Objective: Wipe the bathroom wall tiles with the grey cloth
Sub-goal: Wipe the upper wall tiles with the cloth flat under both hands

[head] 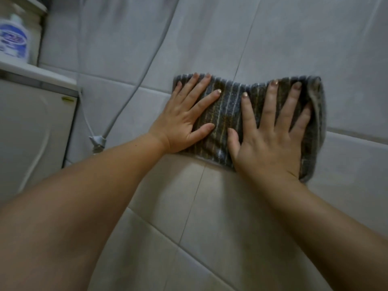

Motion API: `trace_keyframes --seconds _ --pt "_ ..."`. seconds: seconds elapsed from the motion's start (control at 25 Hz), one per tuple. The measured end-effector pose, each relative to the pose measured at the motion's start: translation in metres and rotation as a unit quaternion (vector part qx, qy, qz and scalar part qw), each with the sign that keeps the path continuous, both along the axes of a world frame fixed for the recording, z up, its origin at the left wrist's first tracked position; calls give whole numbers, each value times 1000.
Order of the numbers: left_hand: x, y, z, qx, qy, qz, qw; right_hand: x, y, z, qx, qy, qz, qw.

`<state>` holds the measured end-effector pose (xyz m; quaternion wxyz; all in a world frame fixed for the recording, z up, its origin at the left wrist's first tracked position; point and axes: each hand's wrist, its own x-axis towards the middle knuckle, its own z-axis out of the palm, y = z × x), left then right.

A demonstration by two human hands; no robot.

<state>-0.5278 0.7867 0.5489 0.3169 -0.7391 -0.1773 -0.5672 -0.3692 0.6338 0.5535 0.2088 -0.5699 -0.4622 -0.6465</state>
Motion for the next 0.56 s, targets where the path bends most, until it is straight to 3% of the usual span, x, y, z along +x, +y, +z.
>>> trace_keyframes --seconds 0.56 --pt "-30 28 -162 -36 0 3 999 -30 22 -142 -120 -46 1 992"
